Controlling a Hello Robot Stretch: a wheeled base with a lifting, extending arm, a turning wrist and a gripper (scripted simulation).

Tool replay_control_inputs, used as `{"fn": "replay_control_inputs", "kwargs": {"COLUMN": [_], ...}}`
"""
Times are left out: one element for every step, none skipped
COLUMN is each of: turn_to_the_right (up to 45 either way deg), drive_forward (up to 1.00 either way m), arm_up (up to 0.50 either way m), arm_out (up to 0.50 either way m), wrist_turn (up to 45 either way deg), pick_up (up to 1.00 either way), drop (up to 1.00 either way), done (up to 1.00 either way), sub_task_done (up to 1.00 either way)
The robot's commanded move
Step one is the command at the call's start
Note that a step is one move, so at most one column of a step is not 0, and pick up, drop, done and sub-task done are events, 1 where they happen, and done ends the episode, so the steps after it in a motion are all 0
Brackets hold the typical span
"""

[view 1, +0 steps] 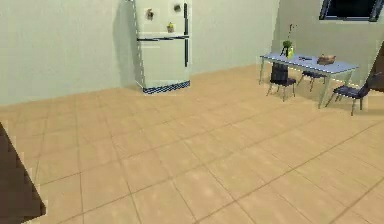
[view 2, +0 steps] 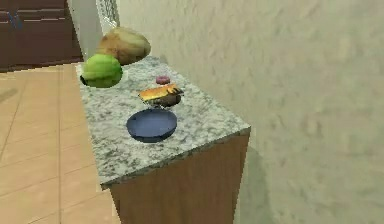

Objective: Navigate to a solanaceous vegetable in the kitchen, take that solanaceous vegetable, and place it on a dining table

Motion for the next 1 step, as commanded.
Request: {"fn": "replay_control_inputs", "kwargs": {"turn_to_the_right": [30.0], "drive_forward": [0.0], "arm_up": [0.0], "arm_out": [0.0], "wrist_turn": [0.0], "pick_up": [0.0], "drop": [0.0], "done": [0.0], "sub_task_done": [0.0]}}
